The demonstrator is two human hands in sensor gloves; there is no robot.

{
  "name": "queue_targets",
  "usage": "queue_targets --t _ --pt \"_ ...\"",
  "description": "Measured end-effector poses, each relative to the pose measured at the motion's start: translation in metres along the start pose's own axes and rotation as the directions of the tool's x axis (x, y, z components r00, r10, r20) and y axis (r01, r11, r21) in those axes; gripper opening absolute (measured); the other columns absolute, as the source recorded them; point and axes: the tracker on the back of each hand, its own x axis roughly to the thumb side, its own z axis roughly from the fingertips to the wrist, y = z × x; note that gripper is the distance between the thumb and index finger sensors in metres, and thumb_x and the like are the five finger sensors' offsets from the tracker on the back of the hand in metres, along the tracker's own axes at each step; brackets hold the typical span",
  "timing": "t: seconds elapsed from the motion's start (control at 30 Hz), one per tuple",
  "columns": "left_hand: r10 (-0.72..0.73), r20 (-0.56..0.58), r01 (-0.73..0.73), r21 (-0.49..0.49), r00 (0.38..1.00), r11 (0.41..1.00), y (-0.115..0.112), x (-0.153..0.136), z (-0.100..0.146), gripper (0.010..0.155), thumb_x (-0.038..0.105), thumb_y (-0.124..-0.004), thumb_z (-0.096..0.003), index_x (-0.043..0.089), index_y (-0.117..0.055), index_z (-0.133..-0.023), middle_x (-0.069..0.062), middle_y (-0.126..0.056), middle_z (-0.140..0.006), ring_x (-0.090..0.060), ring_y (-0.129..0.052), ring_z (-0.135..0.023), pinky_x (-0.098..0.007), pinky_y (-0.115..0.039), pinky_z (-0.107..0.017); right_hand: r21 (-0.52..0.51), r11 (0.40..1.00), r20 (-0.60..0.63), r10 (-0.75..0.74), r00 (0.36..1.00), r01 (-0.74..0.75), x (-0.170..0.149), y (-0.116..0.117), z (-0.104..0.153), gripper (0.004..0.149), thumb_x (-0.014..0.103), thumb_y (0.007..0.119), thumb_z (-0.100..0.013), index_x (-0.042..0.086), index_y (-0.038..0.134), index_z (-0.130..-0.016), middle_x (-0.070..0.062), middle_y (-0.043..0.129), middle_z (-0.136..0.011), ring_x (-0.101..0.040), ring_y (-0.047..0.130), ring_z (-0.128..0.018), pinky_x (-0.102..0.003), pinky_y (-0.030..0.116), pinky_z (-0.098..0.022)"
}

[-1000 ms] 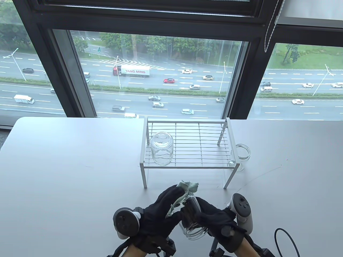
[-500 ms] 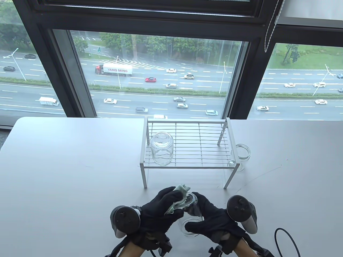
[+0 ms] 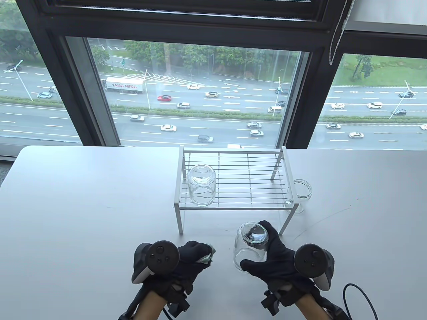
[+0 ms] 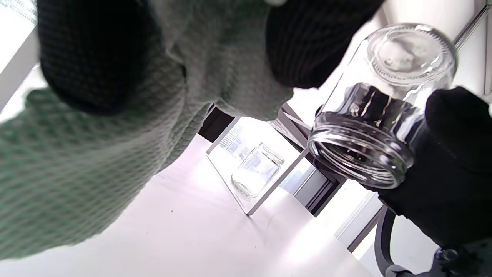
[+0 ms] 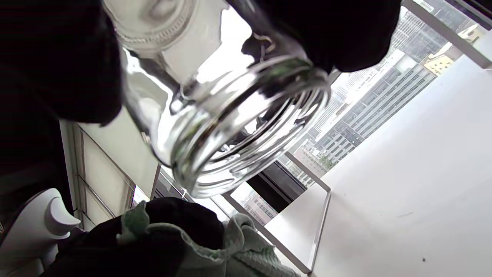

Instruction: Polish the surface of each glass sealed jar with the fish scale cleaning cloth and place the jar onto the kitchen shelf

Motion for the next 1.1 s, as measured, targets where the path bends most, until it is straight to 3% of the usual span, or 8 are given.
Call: queue_targets --t 0.27,0.77,1.1 --pt "0.001 -0.03 -0.002 -0.038 1.0 0.999 -0.002 -0.006 -0.002 0.045 0.039 -0.085 -0.049 0.02 -0.084 -0.09 -0.028 -0.09 -0.09 -0.047 -0.102 -0.061 -0.048 -0.094 -0.038 -0.124 0.992 0.007 0.039 0.999 -0.038 0.012 -0.009 -0.04 0.112 0.056 0.1 -0.029 0.008 0.036 -0.107 -0.015 0.066 -0.104 -0.043 0.083 -0.087 -0.06 0.068 -0.066" --pt "0.013 -0.058 -0.015 -0.041 0.998 0.999 0.001 -0.01 -0.001 0.046 0.04 -0.085 -0.0493 0.02 -0.084 -0.09 -0.028 -0.089 -0.091 -0.048 -0.101 -0.062 -0.049 -0.093 -0.039 -0.179 0.978 -0.1 0.085 0.991 -0.102 0.007 -0.001 -0.114 0.111 0.052 0.101 -0.029 0.009 0.033 -0.107 -0.016 0.062 -0.106 -0.048 0.08 -0.089 -0.064 0.066 -0.066" --pt "0.01 -0.065 -0.013 -0.05 0.998 0.999 0.001 -0.011 -0.001 0.046 0.04 -0.084 -0.0494 0.02 -0.084 -0.091 -0.028 -0.089 -0.091 -0.048 -0.1 -0.063 -0.05 -0.093 -0.04 -0.201 0.977 -0.204 0.032 0.978 -0.074 -0.019 0.017 -0.128 0.11 0.049 0.102 -0.031 0.008 0.033 -0.106 -0.02 0.061 -0.105 -0.055 0.076 -0.086 -0.072 0.064 -0.058"
